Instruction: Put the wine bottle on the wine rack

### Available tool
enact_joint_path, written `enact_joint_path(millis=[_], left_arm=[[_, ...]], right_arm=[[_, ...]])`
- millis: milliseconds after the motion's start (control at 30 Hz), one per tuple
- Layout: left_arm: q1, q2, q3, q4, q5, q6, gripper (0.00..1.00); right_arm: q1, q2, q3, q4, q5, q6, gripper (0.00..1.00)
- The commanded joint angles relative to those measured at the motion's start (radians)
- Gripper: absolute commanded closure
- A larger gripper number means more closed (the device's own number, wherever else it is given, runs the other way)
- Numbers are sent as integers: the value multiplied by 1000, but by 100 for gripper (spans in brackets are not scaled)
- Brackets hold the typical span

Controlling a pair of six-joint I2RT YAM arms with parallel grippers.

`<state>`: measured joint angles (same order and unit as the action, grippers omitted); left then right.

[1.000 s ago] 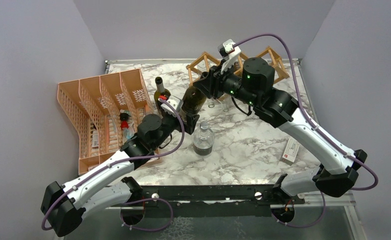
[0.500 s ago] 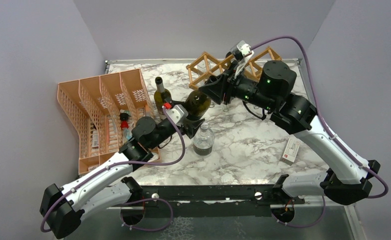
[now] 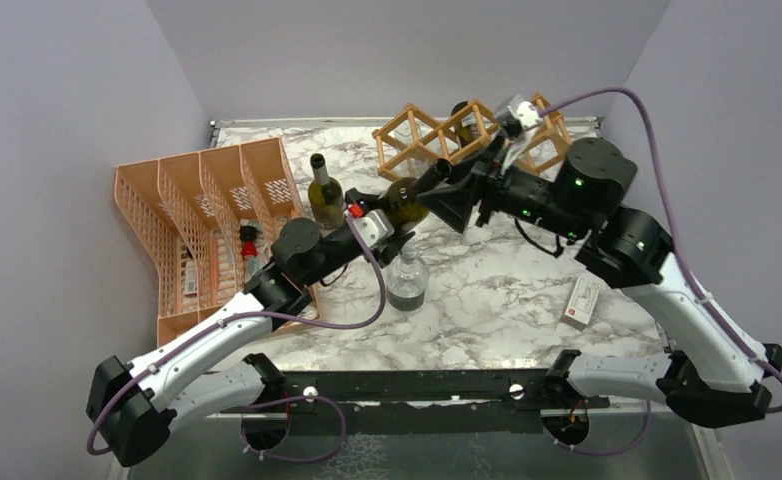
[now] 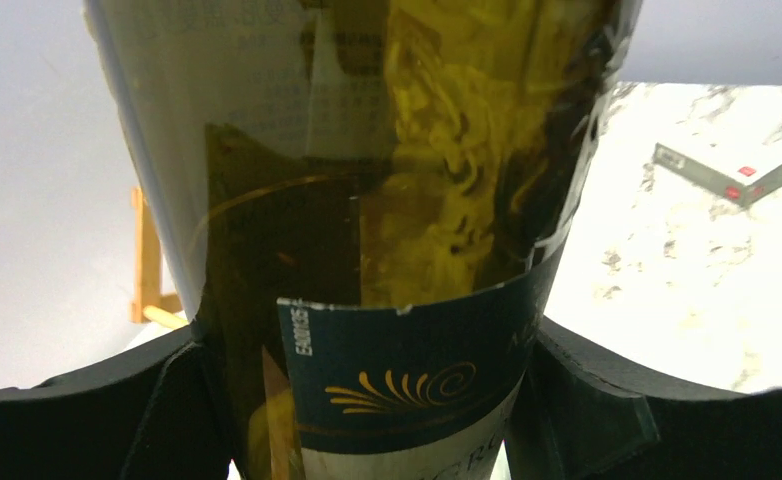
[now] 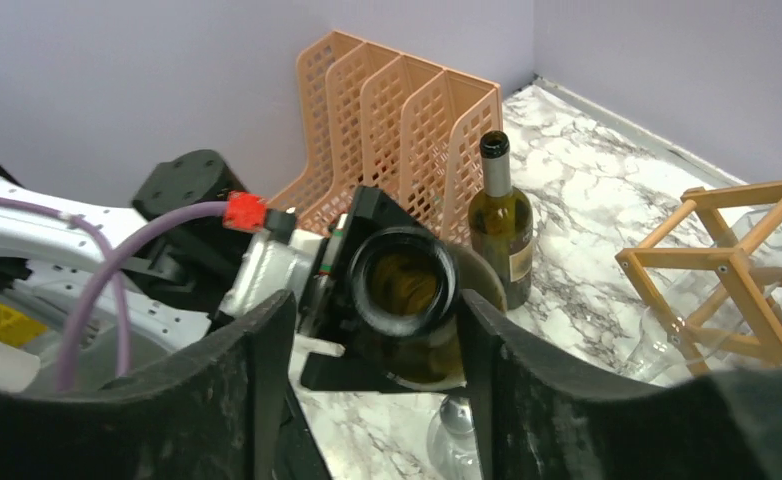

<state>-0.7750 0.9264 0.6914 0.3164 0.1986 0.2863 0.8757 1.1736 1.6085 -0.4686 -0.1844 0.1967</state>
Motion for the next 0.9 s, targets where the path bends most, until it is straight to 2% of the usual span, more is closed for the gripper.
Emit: enact_joint_path(millis=[0, 167, 433, 600, 733, 867], left_arm=[[12, 49, 129, 84, 36, 170, 100], [13, 118, 188, 90, 25, 410, 100], [13, 235, 335, 101, 37, 712, 100], [13, 272, 363, 93, 71, 932, 100], [13, 281, 382, 83, 125, 1043, 100], [13, 279, 388, 63, 195, 1154, 100]], right_arm=[[9, -115, -30, -50, -1, 11, 34], [9, -189, -42, -98, 43, 10, 27], [9, -258, -13, -140, 258, 0, 25], [9, -240, 39, -203, 310, -37, 24], [9, -212, 36, -236, 357, -79, 23], [9, -166, 13, -318, 324, -95, 22]])
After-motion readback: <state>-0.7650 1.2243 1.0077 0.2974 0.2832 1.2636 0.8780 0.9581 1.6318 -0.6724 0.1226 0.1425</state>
